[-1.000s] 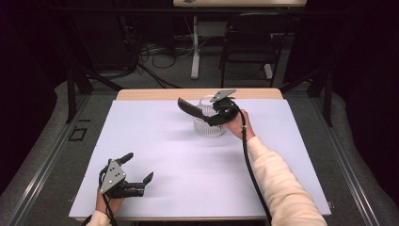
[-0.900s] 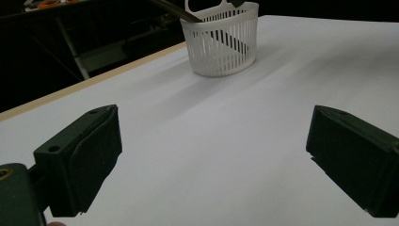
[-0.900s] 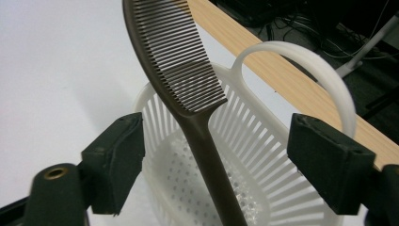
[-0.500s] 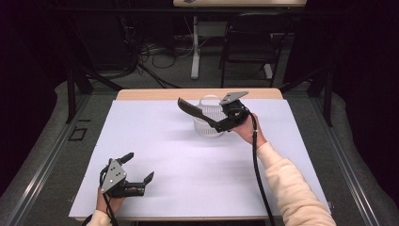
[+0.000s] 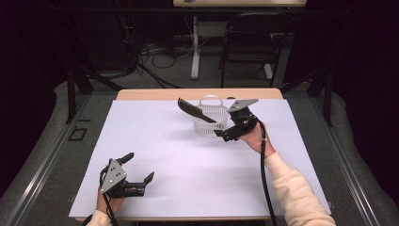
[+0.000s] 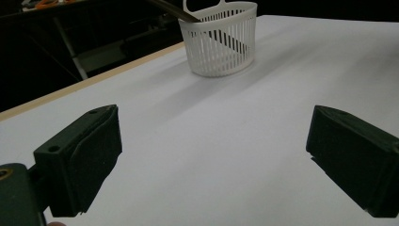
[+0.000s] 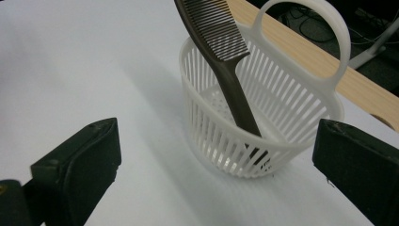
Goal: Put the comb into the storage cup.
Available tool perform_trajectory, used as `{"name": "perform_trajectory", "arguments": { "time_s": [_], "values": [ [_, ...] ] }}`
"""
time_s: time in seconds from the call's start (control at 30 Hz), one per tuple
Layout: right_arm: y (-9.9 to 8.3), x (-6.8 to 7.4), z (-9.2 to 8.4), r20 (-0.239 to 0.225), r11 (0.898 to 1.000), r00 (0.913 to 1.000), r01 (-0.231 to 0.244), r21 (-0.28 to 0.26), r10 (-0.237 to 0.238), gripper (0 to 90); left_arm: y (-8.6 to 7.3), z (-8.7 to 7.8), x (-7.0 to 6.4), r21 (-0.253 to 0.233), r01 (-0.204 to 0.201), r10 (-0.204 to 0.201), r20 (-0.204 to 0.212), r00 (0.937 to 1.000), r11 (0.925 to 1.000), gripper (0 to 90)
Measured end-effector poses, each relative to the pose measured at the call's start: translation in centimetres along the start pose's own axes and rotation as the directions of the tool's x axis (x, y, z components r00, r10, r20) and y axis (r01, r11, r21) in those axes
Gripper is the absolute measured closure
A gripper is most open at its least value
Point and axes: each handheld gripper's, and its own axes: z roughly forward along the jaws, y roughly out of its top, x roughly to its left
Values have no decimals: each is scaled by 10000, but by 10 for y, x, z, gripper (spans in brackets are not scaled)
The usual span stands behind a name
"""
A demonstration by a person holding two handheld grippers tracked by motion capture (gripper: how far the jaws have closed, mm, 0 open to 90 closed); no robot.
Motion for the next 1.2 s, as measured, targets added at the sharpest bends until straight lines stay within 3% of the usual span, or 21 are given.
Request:
{"name": "perform_trajectory", "arguments": {
  "time_s": [0.13, 0.27, 0.43, 0.73, 1.13, 1.2],
  "values": [
    [-10, 4, -10, -179, 9997, 9998, -120, -211, 116, 9, 0, 1, 0, 17, 1, -1, 6, 10000, 10000, 39],
    [-17, 7, -15, -252, 10000, 9997, -8, -66, 6, 2, 0, 1, 1, 29, 8, -8, 3, 10000, 10000, 39],
    [-28, 11, -20, -155, 10000, 9999, 13, 65, -12, 0, 0, 1, 1, 37, -11, 11, -22, 10000, 10000, 39],
    [-36, 14, -38, -53, 9998, 10000, -12, -173, 11, 0, 0, 1, 0, 31, -50, 50, 18, 10000, 10000, 39],
    [-48, 30, -31, -221, 9994, 9993, 298, 153, -294, 0, 1, 1, 0, -50, -80, 80, 124, 9999, 10000, 32],
    [-50, 33, -33, -76, 9992, 9993, 361, 148, -360, 0, 1, 1, 0, -24, -88, 88, 120, 9999, 10000, 32]
  ]
}}
